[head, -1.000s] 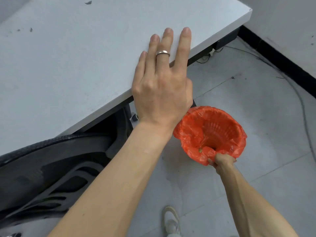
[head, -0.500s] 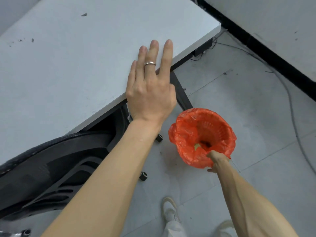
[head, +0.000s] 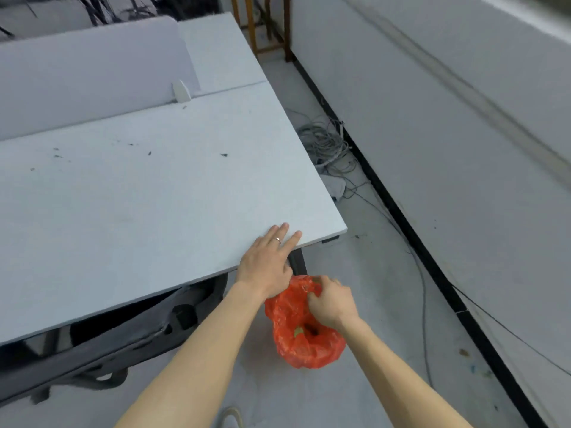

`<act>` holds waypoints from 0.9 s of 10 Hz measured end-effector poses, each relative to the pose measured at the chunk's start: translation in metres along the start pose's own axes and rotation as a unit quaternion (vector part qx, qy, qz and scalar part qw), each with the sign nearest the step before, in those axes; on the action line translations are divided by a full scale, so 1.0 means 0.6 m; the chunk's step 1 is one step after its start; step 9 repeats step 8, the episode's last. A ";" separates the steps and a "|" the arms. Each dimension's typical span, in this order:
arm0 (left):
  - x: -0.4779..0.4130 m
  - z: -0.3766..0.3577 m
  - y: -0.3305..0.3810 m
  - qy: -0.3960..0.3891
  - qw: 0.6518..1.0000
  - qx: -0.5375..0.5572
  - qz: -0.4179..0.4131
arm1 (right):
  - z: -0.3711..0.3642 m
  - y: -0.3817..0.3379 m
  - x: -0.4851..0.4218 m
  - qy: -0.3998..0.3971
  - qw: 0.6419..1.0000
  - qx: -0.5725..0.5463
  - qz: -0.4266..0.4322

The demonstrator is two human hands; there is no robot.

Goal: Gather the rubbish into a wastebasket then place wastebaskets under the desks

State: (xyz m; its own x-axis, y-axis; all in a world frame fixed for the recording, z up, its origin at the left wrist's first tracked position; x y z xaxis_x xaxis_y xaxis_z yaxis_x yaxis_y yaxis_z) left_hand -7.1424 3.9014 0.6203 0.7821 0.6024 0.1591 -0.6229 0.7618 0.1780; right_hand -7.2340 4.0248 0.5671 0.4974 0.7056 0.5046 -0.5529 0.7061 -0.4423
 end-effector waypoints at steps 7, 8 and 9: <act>0.008 -0.042 -0.154 0.072 0.994 -0.026 0.077 | 0.047 -0.118 -0.074 0.086 0.970 0.162 0.160; 0.005 -0.043 -0.154 0.065 0.994 -0.022 0.085 | 0.095 -0.133 -0.080 0.023 0.984 0.099 0.149; 0.005 -0.043 -0.154 0.065 0.994 -0.022 0.085 | 0.095 -0.133 -0.080 0.023 0.984 0.099 0.149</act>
Point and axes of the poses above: each hand's wrist, its own x-axis away from the middle knuckle, its own z-axis out of the back of the hand, y = z × x, the point moved 5 cm from there along -x, towards the middle knuckle
